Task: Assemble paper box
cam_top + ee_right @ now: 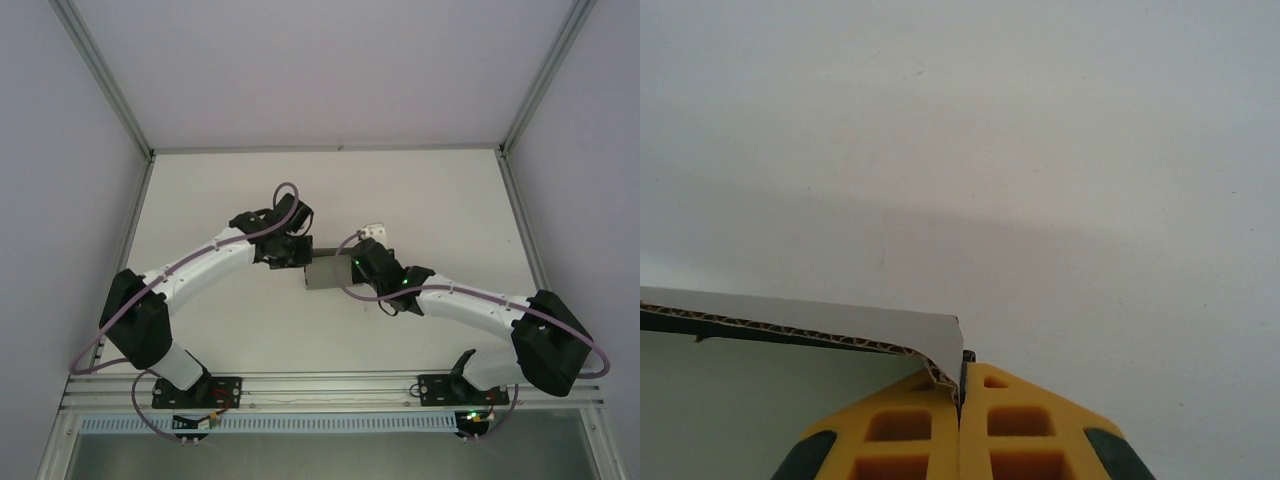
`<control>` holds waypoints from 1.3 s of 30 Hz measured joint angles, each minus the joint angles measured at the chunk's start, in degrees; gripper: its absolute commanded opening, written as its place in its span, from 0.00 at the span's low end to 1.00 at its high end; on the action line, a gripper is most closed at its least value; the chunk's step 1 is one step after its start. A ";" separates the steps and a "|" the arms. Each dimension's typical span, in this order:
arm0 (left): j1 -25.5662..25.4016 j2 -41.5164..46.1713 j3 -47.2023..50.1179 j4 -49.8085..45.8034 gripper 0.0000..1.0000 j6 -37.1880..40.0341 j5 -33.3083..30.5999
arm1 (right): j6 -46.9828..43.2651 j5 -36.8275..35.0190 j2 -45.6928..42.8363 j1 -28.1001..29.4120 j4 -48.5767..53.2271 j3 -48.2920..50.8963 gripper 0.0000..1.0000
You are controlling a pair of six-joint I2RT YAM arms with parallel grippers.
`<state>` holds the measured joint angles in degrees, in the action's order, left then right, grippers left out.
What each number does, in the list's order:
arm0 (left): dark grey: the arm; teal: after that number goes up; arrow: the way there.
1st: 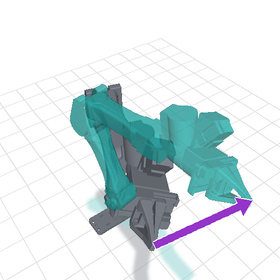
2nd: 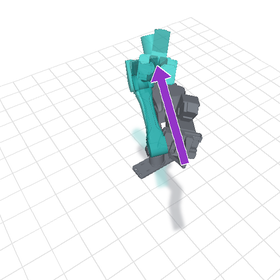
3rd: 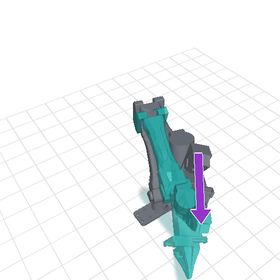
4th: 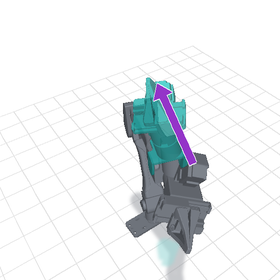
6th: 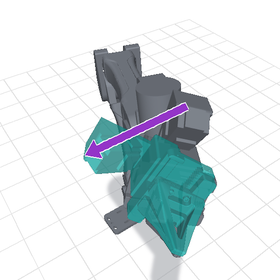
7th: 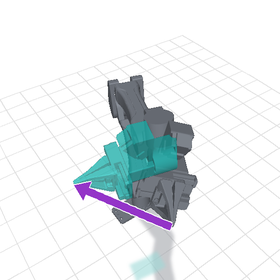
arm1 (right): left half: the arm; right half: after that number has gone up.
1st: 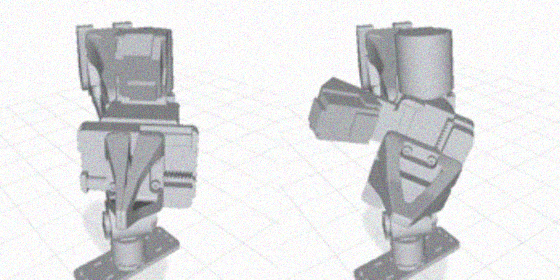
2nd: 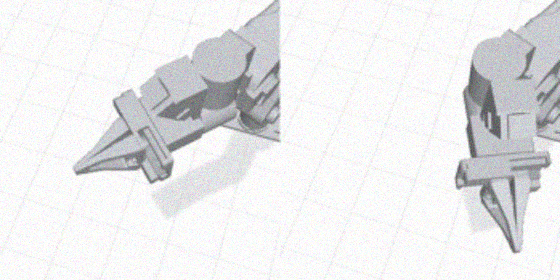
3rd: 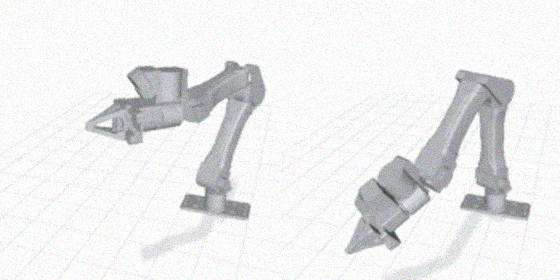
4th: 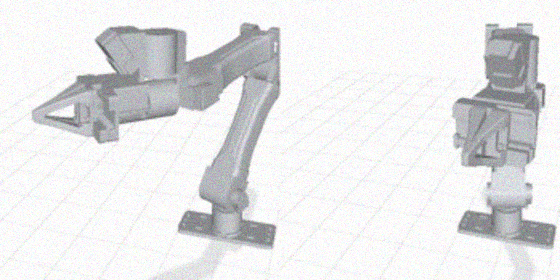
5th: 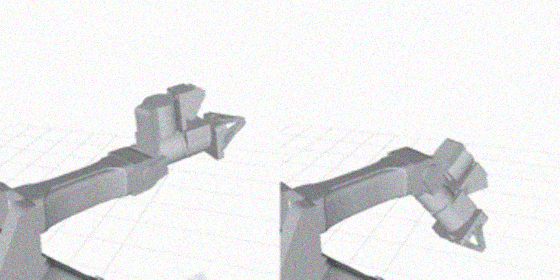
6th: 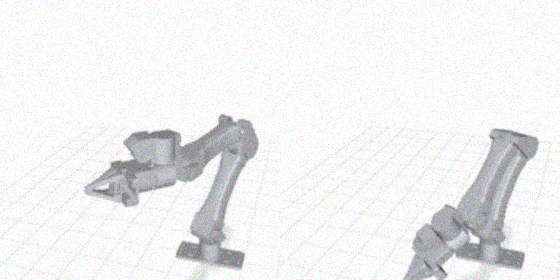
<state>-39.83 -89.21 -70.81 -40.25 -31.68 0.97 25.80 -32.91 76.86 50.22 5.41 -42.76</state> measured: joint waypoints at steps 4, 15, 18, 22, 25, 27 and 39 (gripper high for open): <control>-0.98 1.81 5.29 6.54 0.04 0.70 -1.95 | -0.02 -0.33 0.09 0.07 -1.07 0.72 0.05; -7.41 7.21 16.35 19.04 0.00 1.29 -12.20 | 0.85 -0.22 -3.21 0.13 -9.79 7.74 0.18; -8.52 8.44 18.58 21.53 0.00 1.25 -14.19 | 2.03 1.05 -5.90 0.00 -7.48 8.79 0.36; -10.34 9.31 20.35 23.85 0.00 1.22 -17.25 | 3.13 5.40 -11.28 0.20 -2.16 9.18 0.59; -11.08 9.09 20.44 24.35 0.00 1.22 -18.51 | 3.69 8.50 -14.43 0.20 1.33 8.39 0.73; -11.50 8.90 20.39 24.46 0.00 1.25 -19.15 | 3.91 9.49 -15.06 0.17 3.69 6.47 0.78; -12.28 9.05 20.37 23.96 0.08 1.51 -20.57 | 9.94 12.94 -9.77 -6.82 10.32 -4.55 0.66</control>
<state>-52.12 -80.16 -50.43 -16.29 -30.17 -19.59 35.75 -19.97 67.09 43.40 15.73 -47.31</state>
